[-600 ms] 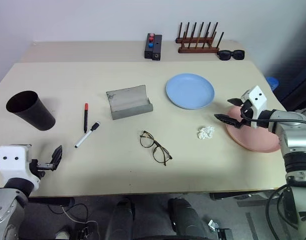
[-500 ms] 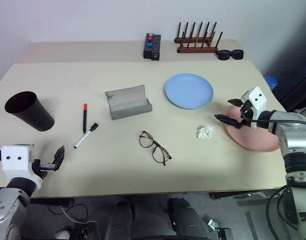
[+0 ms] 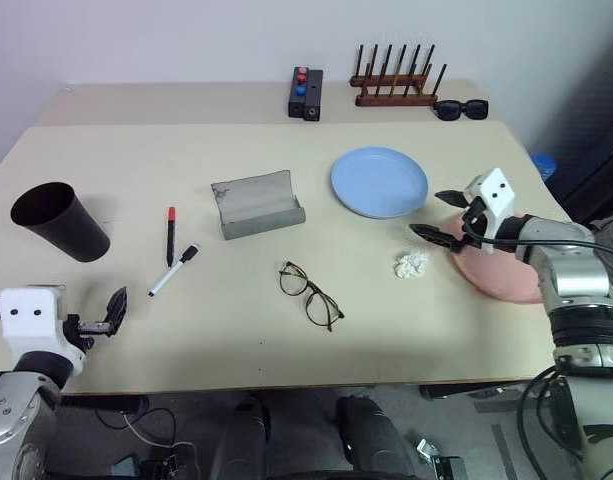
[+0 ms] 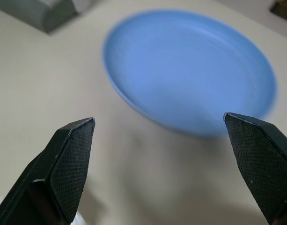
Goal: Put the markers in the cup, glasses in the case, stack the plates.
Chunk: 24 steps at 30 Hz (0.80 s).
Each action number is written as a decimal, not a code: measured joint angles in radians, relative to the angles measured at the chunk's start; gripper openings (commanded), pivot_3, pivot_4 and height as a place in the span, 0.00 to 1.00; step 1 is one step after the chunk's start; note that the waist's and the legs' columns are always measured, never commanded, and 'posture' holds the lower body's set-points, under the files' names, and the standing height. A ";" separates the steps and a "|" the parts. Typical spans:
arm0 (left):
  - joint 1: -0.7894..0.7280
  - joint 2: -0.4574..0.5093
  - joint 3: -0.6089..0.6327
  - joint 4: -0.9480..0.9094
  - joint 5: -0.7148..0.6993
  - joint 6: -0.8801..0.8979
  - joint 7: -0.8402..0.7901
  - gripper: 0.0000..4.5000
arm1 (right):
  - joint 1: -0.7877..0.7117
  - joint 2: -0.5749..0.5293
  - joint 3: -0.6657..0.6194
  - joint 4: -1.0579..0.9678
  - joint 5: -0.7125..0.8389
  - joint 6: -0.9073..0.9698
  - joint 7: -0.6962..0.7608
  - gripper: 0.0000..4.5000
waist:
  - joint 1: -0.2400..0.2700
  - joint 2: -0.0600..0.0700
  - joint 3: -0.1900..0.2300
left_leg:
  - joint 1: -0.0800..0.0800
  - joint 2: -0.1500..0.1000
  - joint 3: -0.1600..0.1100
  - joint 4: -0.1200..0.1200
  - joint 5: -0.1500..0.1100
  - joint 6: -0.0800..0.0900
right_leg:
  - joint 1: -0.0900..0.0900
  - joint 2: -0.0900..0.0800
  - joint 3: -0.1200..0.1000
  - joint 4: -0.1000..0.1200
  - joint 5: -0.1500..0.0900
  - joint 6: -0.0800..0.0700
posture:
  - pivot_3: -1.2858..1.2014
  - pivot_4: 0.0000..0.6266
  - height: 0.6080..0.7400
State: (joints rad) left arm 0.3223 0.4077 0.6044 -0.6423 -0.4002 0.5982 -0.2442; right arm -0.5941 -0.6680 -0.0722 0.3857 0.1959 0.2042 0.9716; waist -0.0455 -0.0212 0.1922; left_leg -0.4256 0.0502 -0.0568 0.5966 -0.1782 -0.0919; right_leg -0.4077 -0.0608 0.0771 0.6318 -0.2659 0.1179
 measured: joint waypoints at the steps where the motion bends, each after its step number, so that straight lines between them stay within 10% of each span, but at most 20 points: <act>1: -0.020 -0.006 -0.001 0.000 -0.013 0.012 0.008 0.99 | 0.001 0.016 0.008 -0.025 0.005 0.011 -0.005 1.00 | 0.000 0.000 0.000 | 0.000 0.000 0.000 0.000 0.000 0.000 | 0.000 0.000 0.000 0.000 0.000 0.000 | 0.52 0.24 1.00; 14: -0.406 0.085 -0.214 0.119 -0.059 0.355 0.063 0.99 | 0.141 0.222 0.116 -0.548 0.123 0.258 -0.132 1.00 | -0.001 0.000 0.000 | 0.000 0.001 -0.004 0.001 0.000 0.000 | 0.001 0.003 -0.001 0.002 0.001 0.003 | 0.52 0.24 1.00; 24: -0.412 0.173 -0.246 0.121 -0.102 0.591 0.029 0.99 | 0.243 0.286 0.228 -0.734 0.161 0.365 -0.218 1.00 | 0.003 -0.001 -0.001 | 0.000 0.001 -0.004 0.001 0.000 0.000 | 0.000 0.003 -0.001 0.003 0.001 0.002 | 0.52 0.24 1.00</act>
State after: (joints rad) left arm -0.0899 0.5804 0.3588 -0.5209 -0.5025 1.1894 -0.2156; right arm -0.3514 -0.3821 0.1559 -0.3485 0.3573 0.5690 0.7540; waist -0.0423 -0.0223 0.1913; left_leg -0.4254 0.0512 -0.0609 0.5980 -0.1779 -0.0923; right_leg -0.4073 -0.0577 0.0763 0.6350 -0.2650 0.1200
